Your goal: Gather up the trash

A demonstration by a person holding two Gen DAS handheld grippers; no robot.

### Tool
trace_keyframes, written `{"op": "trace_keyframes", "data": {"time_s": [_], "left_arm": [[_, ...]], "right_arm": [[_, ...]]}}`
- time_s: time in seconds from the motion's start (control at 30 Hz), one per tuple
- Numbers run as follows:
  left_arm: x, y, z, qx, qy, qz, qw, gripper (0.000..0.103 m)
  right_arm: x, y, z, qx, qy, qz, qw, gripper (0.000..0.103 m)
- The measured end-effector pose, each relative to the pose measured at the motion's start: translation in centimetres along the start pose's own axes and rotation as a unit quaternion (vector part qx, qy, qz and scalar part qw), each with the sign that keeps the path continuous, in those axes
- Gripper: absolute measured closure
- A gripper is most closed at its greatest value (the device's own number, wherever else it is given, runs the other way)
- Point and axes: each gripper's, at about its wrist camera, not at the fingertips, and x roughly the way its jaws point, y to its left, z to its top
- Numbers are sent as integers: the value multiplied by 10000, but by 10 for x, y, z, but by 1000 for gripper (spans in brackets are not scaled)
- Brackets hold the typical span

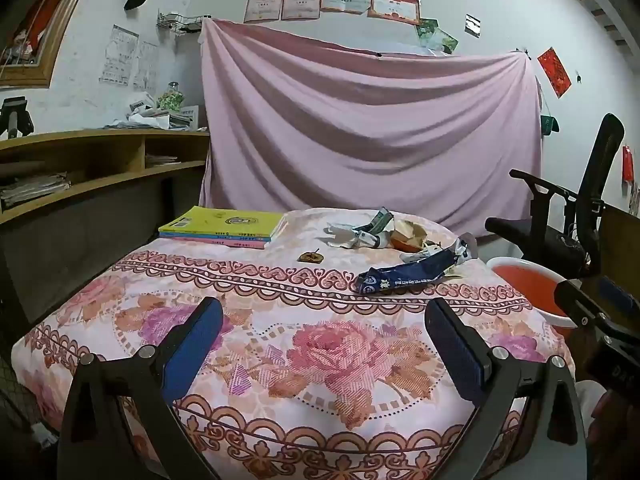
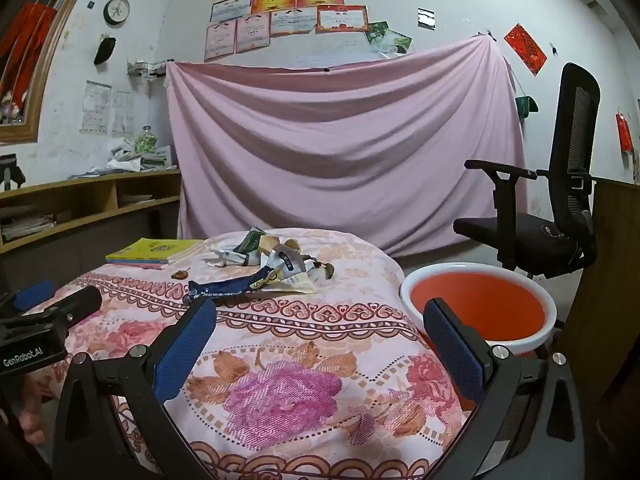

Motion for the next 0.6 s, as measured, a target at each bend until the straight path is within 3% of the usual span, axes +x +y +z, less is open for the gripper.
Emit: {"op": "trace_keyframes", "data": {"time_s": [0.6], "left_arm": [[0, 0, 0, 9, 22, 5, 10000, 4]], "right_arm": [[1, -1, -1, 27, 11, 12, 10000, 0]]}}
